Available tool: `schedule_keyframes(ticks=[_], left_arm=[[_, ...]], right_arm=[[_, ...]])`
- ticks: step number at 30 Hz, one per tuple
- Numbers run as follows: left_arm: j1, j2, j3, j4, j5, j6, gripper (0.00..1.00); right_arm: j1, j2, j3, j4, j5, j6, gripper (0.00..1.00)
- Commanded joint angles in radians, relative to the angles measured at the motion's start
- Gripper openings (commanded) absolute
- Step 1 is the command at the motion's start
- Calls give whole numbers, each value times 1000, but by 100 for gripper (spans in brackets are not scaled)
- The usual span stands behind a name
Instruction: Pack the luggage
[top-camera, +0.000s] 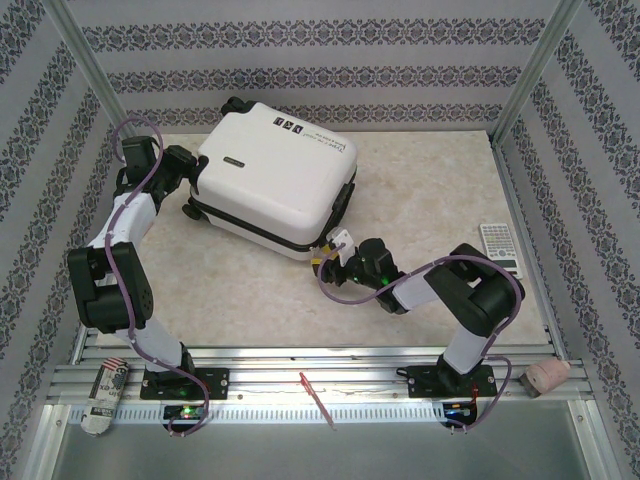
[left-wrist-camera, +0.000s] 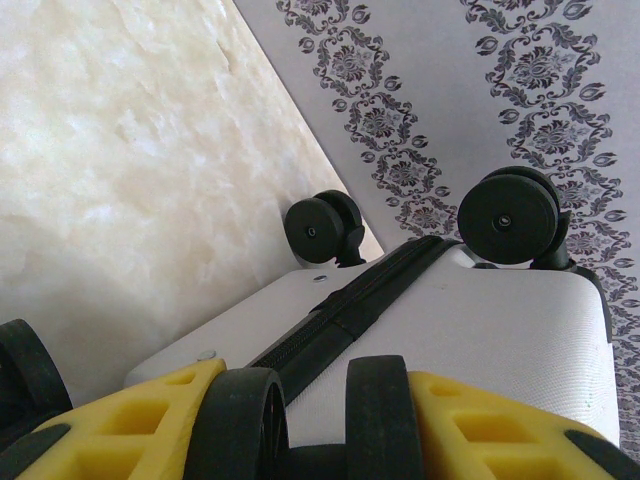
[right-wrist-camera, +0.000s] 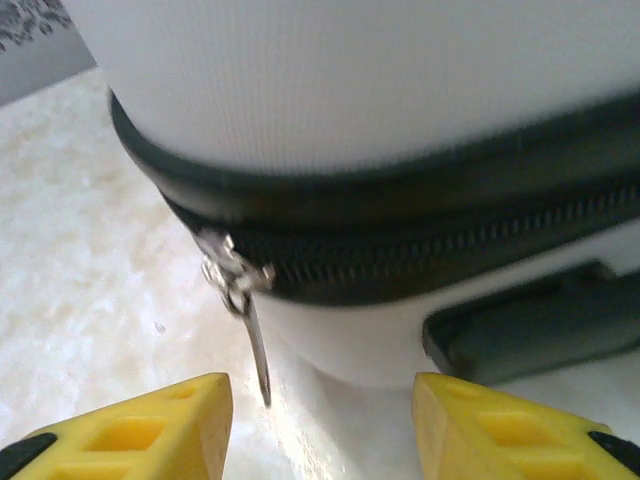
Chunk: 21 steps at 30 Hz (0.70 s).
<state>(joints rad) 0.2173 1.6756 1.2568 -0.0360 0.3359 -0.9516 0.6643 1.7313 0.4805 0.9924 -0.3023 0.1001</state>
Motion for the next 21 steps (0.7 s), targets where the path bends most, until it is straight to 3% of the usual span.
schedule_keyframes(ticks=[1, 8, 16, 21], left_arm=[[-10, -1, 26, 18, 48, 51, 10], [-10, 15, 25, 30, 61, 42, 10], [-10, 18, 17, 33, 61, 45, 10], [-8, 31, 27, 26, 65, 57, 9]], right_arm=[[16, -2, 25, 69, -34, -13, 51], [16, 10, 62, 51, -47, -13, 42], [15, 6, 74, 26, -45, -20, 21], [2, -13, 61, 26, -48, -13, 1]])
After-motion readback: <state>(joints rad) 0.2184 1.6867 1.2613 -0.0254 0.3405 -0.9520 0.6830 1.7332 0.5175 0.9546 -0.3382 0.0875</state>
